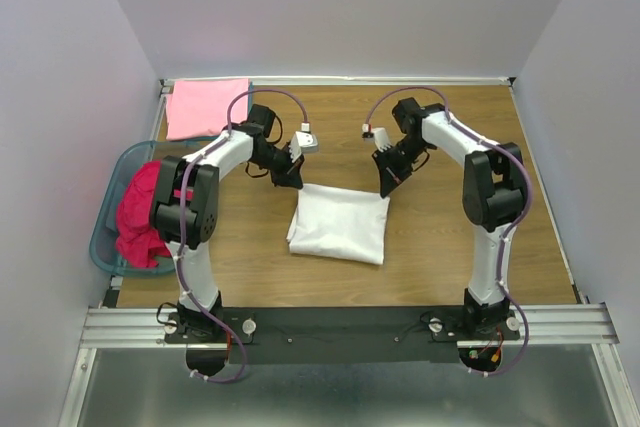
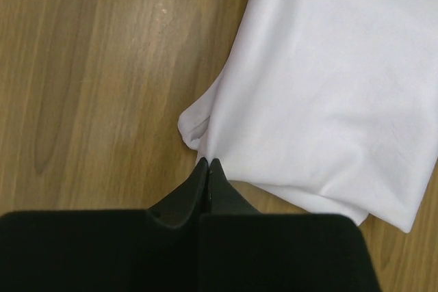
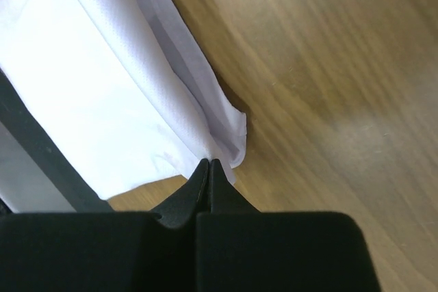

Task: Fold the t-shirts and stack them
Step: Fold the tshirt

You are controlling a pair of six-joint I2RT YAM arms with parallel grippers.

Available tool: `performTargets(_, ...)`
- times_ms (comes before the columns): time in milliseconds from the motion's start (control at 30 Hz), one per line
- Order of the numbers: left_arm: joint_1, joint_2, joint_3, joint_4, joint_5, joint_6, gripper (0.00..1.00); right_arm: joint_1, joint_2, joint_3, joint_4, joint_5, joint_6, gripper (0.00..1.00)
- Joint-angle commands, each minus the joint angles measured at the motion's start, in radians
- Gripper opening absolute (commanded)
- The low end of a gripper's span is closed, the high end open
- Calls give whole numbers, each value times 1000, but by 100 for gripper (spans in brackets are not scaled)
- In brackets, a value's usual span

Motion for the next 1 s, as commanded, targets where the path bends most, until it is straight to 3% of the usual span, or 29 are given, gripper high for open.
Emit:
performTargets(0, 9, 47, 19, 77, -43, -40, 0, -8, 48, 81, 18, 35, 33, 1)
performTargets(167, 11, 84, 45, 126, -62, -75, 0, -7, 96, 141, 59, 92, 96, 1)
performTargets(267, 12, 103, 74, 171, -72, -132, 0, -8, 112, 167, 110, 138, 136, 9)
performTargets(300, 15, 109, 87, 188, -78, -147, 4, -8, 117, 177, 124, 147, 146, 16)
performTargets(333, 18, 107, 94, 188, -79, -165, 11, -8, 119, 193, 125, 155, 154, 26)
performTargets(367, 32, 103, 100, 185, -67, -179, 28, -10, 116, 217, 127, 171, 172, 41)
performTargets(467, 67, 31, 79, 217, -35, -239, 49, -20, 67, 248, 131, 166, 212, 55)
performTargets(500, 87, -27, 67, 244, -11, -254, 61, -31, 50, 265, 136, 156, 226, 56)
performTargets(533, 93, -60, 36, 260, -1, -271, 64, -36, 34, 271, 136, 141, 238, 57)
performTargets(633, 89, -182, -46, 323, 55, -381, 70, -40, -39, 248, 145, 34, 294, 63)
performTargets(667, 86, -204, -70, 340, 106, -424, 73, -40, -59, 228, 154, -68, 333, 78)
performTargets(733, 61, -255, -140, 372, 164, -544, 79, -36, -110, 114, 177, -193, 411, 97)
performTargets(767, 48, -267, -172, 389, 227, -581, 82, -21, -128, 67, 211, -301, 438, 100)
performTargets(833, 3, -320, -299, 506, 279, -757, 91, 6, -191, -76, 258, -376, 507, 100)
performTargets(900, -37, -368, -414, 643, 327, -915, 92, 42, -248, -169, 349, -463, 567, 100)
performTargets(967, -112, -390, -461, 706, 315, -975, 92, 78, -265, -265, 412, -525, 639, 100)
